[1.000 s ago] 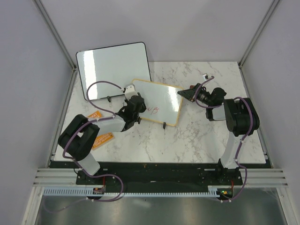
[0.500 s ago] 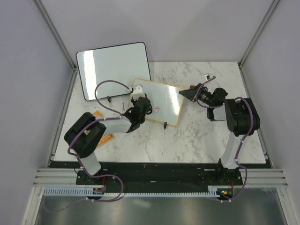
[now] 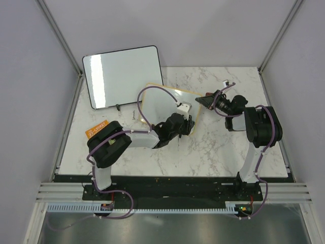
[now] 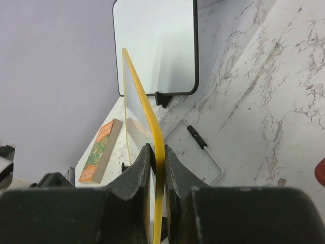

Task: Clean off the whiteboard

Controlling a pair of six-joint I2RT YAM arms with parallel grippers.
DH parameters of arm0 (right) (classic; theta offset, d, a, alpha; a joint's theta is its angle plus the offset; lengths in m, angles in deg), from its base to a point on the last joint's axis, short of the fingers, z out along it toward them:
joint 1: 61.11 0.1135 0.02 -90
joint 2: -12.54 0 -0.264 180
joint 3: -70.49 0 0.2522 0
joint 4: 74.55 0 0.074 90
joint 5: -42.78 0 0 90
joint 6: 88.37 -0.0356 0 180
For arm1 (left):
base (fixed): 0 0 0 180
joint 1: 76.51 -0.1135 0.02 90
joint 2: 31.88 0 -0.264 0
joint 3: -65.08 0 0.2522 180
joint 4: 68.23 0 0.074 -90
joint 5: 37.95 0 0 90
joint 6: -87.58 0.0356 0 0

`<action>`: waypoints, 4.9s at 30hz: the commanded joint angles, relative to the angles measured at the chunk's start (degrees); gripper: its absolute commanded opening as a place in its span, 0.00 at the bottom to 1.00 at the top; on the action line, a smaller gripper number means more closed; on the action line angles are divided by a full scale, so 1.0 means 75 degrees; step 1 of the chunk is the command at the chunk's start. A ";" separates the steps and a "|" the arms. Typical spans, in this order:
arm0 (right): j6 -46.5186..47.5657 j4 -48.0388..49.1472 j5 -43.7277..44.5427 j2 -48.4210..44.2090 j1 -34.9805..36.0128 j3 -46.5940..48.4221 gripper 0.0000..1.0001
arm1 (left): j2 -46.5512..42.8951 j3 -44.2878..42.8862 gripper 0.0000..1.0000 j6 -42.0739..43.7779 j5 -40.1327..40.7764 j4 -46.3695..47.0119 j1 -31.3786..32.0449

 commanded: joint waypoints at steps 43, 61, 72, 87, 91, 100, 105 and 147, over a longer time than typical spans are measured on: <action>0.0172 0.1207 -0.0430 -0.0077 0.0134 0.0007 0.00 | -0.0555 0.0350 0.02 -0.1367 0.2048 -0.1635 -0.1849; 0.0113 0.1277 -0.0465 -0.0065 0.0134 0.0007 0.00 | -0.2253 -0.0201 0.02 -0.0570 0.2224 -0.1633 -0.2163; -0.0167 0.1300 -0.0992 0.0170 0.0123 0.0277 0.00 | -0.3238 0.0373 0.02 -0.0920 0.2539 -0.2688 -0.3113; -0.0426 0.1429 -0.0957 0.0064 0.0111 0.0195 0.17 | -0.3626 0.1979 0.02 -0.3487 0.1332 -0.5243 -0.2575; -0.0426 0.1442 -0.0922 0.0064 0.0111 0.0183 0.28 | -0.3344 0.2119 0.09 -0.3674 0.1357 -0.5595 -0.2364; -0.0391 0.1476 -0.0805 -0.0018 0.0111 0.0089 0.48 | -0.3051 0.2085 0.48 -0.3547 0.1438 -0.5619 -0.2352; -0.0367 0.1488 -0.0770 -0.0041 0.0099 0.0077 0.52 | -0.2945 0.1956 0.76 -0.3417 0.1520 -0.5619 -0.2352; 0.1473 -0.0833 0.0730 -0.1635 -0.0112 -0.0672 0.86 | -0.0415 -0.0892 0.02 -0.1812 0.2025 -0.4905 -0.2820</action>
